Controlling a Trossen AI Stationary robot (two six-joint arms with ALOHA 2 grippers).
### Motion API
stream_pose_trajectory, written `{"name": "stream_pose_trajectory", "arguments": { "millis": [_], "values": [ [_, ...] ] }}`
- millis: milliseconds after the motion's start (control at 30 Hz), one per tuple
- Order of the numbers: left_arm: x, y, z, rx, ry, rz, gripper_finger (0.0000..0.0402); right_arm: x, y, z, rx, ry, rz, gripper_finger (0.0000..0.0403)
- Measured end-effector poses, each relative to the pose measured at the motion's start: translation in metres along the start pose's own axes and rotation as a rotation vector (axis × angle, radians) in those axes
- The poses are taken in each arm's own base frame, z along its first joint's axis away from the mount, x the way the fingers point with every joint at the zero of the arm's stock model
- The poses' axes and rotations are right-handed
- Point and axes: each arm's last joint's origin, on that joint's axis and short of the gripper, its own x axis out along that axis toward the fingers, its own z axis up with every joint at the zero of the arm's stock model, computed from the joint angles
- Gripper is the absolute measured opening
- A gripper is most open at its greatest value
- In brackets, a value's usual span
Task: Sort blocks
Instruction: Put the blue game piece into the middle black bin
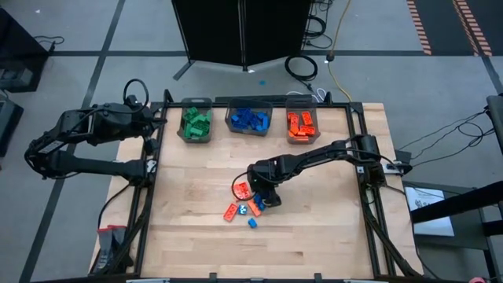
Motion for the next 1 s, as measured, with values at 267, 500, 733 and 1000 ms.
{"name": "stream_pose_trajectory", "arguments": {
  "millis": [267,500,733,1000],
  "values": [
    [0.0,0.0,0.0,0.001,0.0,0.0,0.0,0.0,0.0,-0.002,0.032,0.026,-0.029,0.0331],
    [0.0,0.0,0.0,0.001,0.0,0.0,0.0,0.0,0.0,-0.003,0.068,0.033,-0.032,0.0282],
    [0.0,0.0,0.0,0.004,0.0,0.0,0.0,-0.011,-0.002,0.008,0.049,0.067,-0.036,0.0282],
    [0.0,0.0,0.0,0.007,0.0,0.0,0.0,-0.037,-0.017,0.022,-0.008,0.088,-0.053,0.0282]
  ]
}}
